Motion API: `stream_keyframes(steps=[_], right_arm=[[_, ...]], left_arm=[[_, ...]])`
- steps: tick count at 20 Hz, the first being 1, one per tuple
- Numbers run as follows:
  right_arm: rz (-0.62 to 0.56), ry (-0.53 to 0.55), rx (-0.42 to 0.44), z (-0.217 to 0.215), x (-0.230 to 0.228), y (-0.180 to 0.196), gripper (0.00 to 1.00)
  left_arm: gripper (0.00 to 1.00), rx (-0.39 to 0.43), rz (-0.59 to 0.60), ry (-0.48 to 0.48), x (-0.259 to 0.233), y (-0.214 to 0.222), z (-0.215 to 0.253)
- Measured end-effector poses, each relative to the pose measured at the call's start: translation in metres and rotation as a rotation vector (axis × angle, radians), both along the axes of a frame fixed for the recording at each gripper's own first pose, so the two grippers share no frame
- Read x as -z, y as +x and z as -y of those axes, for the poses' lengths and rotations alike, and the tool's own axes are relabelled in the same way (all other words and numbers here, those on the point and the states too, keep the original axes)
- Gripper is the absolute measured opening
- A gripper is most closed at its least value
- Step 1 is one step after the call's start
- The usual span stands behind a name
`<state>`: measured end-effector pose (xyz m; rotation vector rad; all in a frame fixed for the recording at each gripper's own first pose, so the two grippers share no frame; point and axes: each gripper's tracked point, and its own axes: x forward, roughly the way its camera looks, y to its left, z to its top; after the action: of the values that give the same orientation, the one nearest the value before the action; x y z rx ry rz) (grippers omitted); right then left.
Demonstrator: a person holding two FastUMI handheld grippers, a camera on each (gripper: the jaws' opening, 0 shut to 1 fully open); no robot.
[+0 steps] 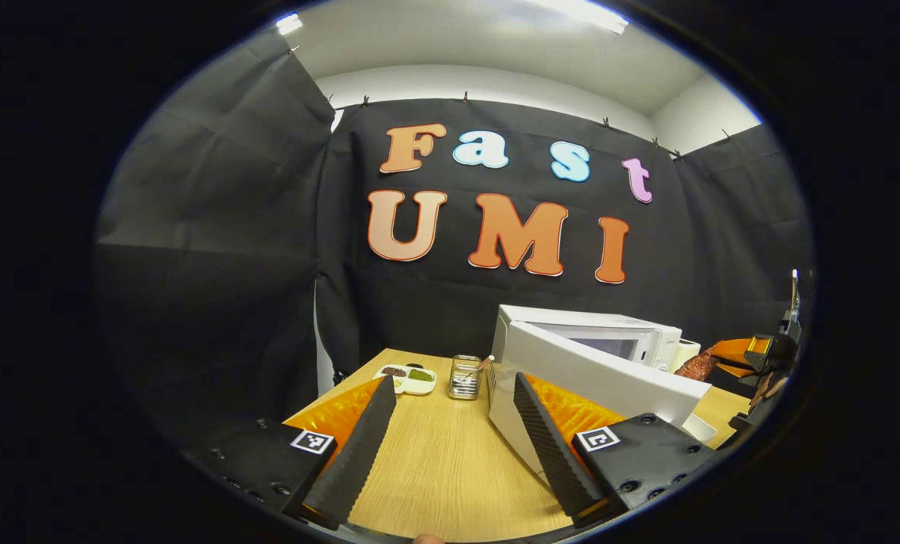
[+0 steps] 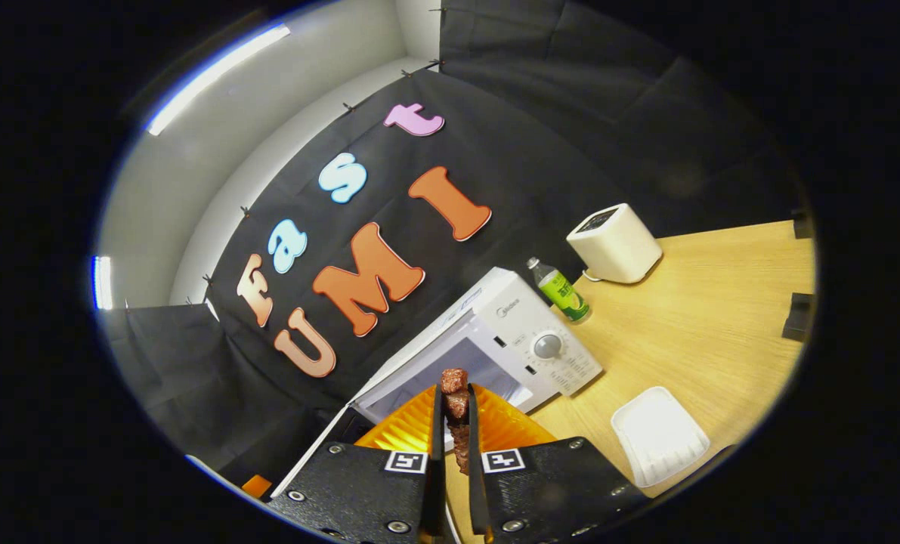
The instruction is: Open the microwave oven with the left hand, put the food in, and close the microwave oven.
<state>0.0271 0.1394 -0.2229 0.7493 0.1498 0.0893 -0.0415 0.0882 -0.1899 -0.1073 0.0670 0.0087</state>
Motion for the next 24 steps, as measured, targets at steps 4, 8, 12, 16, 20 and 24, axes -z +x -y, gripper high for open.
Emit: stream_keyframes(steps=[4,8,12,16,20,24], right_arm=[[-0.017,0.010,-0.029,-0.035,0.009,0.029,0.12],[-0.052,0.041,-0.069,-0.069,0.027,0.057,0.12],[-0.088,0.063,-0.059,-0.090,0.045,0.089,0.12],[-0.096,0.081,-0.035,-0.105,0.054,0.122,0.12],[-0.084,0.083,0.007,-0.107,0.059,0.154,0.12],[-0.060,0.081,0.047,-0.110,0.060,0.183,0.12]], left_arm=[[0.96,-0.004,-0.018,-0.017,0.006,0.001,-0.004],[0.96,0.005,-0.007,-0.017,0.001,0.000,-0.008],[1.00,-0.009,0.014,-0.005,-0.005,0.002,-0.014],[0.96,0.013,0.017,-0.008,-0.003,0.005,-0.005],[0.96,0.055,0.028,-0.028,0.000,0.016,0.004],[0.96,0.054,0.013,-0.030,0.010,0.025,-0.002]])
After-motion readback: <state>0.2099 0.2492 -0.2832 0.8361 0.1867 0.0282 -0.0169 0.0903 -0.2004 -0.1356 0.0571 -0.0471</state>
